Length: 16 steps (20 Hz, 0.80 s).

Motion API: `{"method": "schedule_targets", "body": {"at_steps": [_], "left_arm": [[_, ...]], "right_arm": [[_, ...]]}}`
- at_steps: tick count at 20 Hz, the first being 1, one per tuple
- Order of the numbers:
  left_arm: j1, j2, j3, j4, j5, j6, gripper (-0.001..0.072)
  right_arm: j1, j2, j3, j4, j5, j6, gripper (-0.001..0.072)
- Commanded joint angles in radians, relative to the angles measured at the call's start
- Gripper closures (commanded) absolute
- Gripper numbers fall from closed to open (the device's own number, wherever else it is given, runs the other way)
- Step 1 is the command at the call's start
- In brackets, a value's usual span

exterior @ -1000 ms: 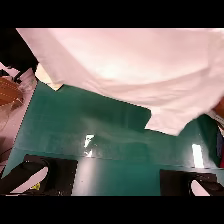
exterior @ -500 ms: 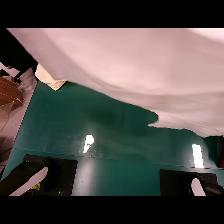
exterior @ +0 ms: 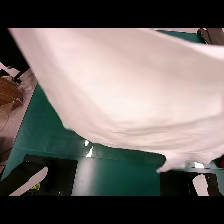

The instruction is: Fold the shirts.

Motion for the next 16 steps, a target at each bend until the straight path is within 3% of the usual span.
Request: {"method": "schedule_targets", "body": {"at_steps": [1,4,6,9,12,14,16], "left_arm": [[-0.016,-0.075,-0.198,-0.044,0.069,-0.007,0.0686],[-0.068,-0.204,-0.254,-0.015,0.147,0.014,0.0686],[-0.093,-0.324,-0.256,0.026,0.199,0.020,0.0686],[-0.094,-0.515,-0.256,0.050,0.336,0.061,0.0687],[-0.094,-0.680,-0.246,0.063,0.566,0.083,0.0687],[-0.094,-0.757,-0.241,0.063,0.673,0.083,0.0687],[-0.091,-0.811,-0.241,0.078,0.723,0.084,0.0687]], "right_arm": [[0.153,-0.124,-0.232,0.006,0.037,-0.042,0.0700],[0.517,-0.300,-0.354,-0.257,-0.095,-0.049,0.0699],[0.648,-0.473,-0.333,-0.340,-0.195,-0.056,0.0700],[0.707,-0.786,-0.152,-0.367,-0.229,-0.066,0.0700],[0.717,-1.044,0.107,-0.367,-0.252,-0.057,0.0700],[0.716,-1.159,0.272,-0.413,-0.259,-0.009,0.0700],[0.715,-1.188,0.304,-0.473,-0.277,0.010,0.0700]]}}
